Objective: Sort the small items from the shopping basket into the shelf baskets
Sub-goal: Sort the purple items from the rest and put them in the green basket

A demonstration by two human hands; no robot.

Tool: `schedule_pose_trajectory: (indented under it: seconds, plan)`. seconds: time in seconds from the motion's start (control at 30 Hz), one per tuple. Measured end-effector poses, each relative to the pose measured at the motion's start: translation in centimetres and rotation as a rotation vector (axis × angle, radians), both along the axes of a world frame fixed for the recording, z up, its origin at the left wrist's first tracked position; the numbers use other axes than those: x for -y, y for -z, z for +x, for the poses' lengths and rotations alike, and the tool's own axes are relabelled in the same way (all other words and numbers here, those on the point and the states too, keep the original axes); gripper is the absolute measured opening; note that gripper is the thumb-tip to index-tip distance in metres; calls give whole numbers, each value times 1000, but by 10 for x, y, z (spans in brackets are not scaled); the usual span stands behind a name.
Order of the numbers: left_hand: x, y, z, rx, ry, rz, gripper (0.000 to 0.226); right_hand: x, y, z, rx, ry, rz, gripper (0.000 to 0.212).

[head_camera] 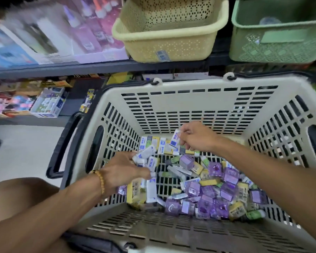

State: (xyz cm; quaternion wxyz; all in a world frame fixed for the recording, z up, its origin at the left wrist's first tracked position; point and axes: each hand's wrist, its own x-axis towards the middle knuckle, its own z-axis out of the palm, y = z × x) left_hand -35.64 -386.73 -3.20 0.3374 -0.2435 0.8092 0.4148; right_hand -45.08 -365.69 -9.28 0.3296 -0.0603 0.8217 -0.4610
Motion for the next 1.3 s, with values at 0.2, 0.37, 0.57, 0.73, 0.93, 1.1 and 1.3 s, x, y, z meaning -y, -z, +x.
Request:
schedule_pose_trajectory:
  seconds: [0.2,0.37,0.57,0.73,0.93,1.1,1.3]
  plan:
    - [23,-8,9,4,-38,20,68,67,29,-7,41,24,-60,27]
    - [22,-7,4,36,-99,91,33,104,53,-13,87,61,-22,19]
    - [22,-7,-3,37,-156,93,27,97,33,-11,159,51,-164,24]
    - [21,-12,-11,13,-218,121,26,65,-6,-2,378,-208,-400,37]
    - [18,-16,-14,6,-184,101,25,67,-11,13,152,-235,-330,15]
    - [20,-13,-10,18,-228,150,14,53,3,2,188,34,-379,12]
    - [26,-9,-11,-61,-355,222,9,47,33,-13,59,16,-14,18]
